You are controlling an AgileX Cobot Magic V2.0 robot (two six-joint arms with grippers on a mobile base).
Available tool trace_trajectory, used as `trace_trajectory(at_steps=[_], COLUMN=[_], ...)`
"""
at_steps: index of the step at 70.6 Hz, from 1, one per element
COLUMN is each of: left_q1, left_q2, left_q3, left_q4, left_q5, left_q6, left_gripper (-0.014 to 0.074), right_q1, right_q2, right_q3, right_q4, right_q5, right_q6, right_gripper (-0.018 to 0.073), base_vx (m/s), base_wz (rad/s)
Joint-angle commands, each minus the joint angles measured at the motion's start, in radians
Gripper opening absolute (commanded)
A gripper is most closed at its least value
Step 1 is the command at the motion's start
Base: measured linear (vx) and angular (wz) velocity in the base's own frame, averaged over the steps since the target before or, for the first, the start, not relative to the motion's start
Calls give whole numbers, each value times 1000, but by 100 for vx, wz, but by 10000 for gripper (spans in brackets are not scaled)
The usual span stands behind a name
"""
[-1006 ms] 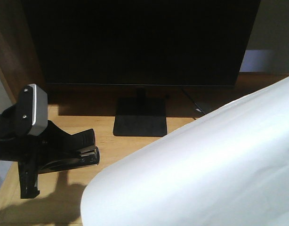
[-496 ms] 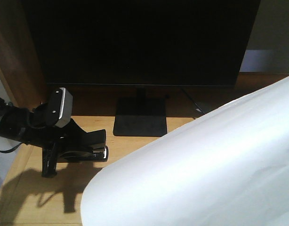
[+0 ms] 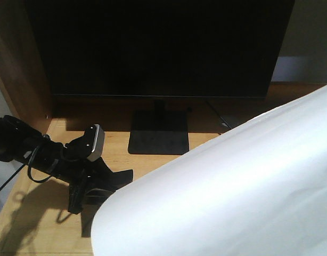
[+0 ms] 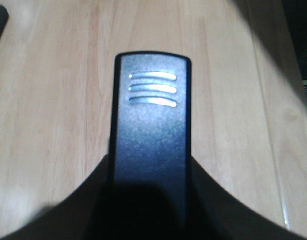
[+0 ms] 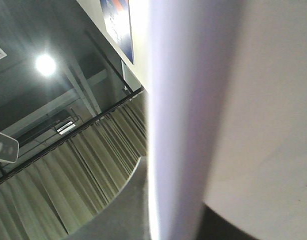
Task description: Grab stapler and paper to desk for stapling
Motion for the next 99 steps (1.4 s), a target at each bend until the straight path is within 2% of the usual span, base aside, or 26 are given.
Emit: trace_trajectory(at_steps=[1, 31, 47, 59, 73, 82, 90, 99], left_q1=[-5, -16, -16, -15, -11, -11, -7, -3], left_q2=[-29, 33, 32, 29, 27, 24, 15, -9], left_q3=[-28, -28, -28, -28, -28, -28, -28, -29], left_q4=[-79, -77, -77, -72, -71, -72, -72, -70], left_q5=[27, 3, 12, 8, 15, 11, 2, 2], left_q6=[20, 20, 20, 20, 8, -61, -98, -118], left_gripper=[-6, -2, 46, 174, 437, 605, 689, 703], right_q1=[-6, -6, -6, -6, -6, -6, -6, -6], right_q2=[5, 5, 5, 5, 5, 5, 5, 5], right_q3=[-28, -28, -28, -28, -28, -28, -28, -28], right_q4=[22, 22, 22, 22, 22, 22, 22, 22], right_q5=[-44, -44, -44, -44, -44, -44, -44, -44], right_q6=[-7, -7, -7, -7, -7, -7, -7, -7], right_gripper=[-6, -6, -6, -6, -6, -6, -6, -6], base_vx=[0, 0, 0, 0, 0, 0, 0, 0], base_wz=[0, 0, 0, 0, 0, 0, 0, 0])
